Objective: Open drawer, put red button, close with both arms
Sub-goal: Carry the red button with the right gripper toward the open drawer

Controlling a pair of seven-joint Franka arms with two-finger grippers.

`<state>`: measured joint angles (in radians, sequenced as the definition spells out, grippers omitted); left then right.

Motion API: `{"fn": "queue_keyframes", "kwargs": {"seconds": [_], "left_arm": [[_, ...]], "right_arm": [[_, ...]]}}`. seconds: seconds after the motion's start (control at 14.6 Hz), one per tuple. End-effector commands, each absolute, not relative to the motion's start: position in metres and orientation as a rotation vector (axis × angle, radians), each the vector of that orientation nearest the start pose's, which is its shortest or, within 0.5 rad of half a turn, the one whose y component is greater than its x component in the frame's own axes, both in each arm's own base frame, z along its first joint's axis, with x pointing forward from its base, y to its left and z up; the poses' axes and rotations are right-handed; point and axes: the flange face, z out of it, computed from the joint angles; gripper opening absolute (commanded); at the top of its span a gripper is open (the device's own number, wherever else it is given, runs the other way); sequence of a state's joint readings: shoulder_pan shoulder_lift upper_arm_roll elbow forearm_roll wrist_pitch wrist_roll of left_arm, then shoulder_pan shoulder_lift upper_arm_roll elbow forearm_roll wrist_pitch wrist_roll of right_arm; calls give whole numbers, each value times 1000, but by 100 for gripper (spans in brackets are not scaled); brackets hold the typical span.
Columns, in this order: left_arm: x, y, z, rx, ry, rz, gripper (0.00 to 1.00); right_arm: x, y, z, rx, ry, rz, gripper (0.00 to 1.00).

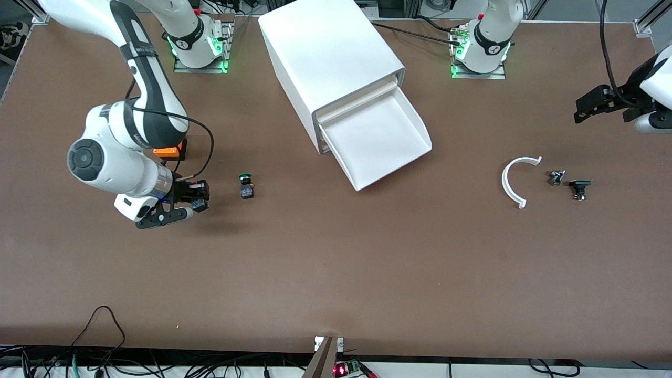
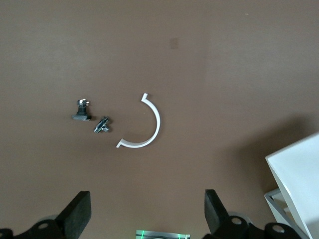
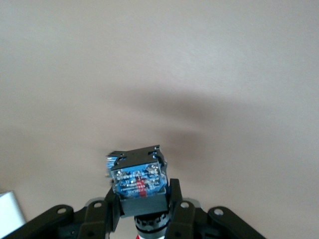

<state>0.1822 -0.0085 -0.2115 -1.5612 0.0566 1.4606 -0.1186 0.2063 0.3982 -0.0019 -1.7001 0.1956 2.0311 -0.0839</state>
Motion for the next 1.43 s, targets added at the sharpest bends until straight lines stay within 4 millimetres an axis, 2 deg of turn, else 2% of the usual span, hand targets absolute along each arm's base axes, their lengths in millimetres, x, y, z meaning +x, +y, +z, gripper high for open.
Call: {"fn": "queue_keyframes", "kwargs": {"seconds": [0.0,0.14,0.2,0.34,0.48,0.61,0.82,0.96,1.09,1.37], "left_arm": [[542,-12,627,-3023,-228,147,100],[544,-11,628,-3038,-232,137,100],[544,-11,627,-3047,-231,137,100],[544,-6,627,-3120,-256,153,100],[544,11,626,-3164,-310,161,100],[545,8,627,-3155,-301,152,100],[545,8,626,-3153,-301,157,100],[545,9,626,-3151,-304,154,100],[545,8,626,-3150,-302,154,100],[545,9,625,-3148,-304,156,100]], "right_arm": [[642,168,389,-2905,-339,116,37],[646,179,408,-2891,-389,68,37],[644,201,418,-2867,-445,47,37],[642,227,433,-2840,-517,5,37],[636,248,437,-2817,-549,-2,37],[631,261,438,-2798,-624,-6,37],[615,305,451,-2703,-874,-49,37],[597,349,456,-2622,-1150,-114,37],[586,384,469,-2574,-1245,-169,37],[579,429,496,-2438,-1448,-321,37]]}}
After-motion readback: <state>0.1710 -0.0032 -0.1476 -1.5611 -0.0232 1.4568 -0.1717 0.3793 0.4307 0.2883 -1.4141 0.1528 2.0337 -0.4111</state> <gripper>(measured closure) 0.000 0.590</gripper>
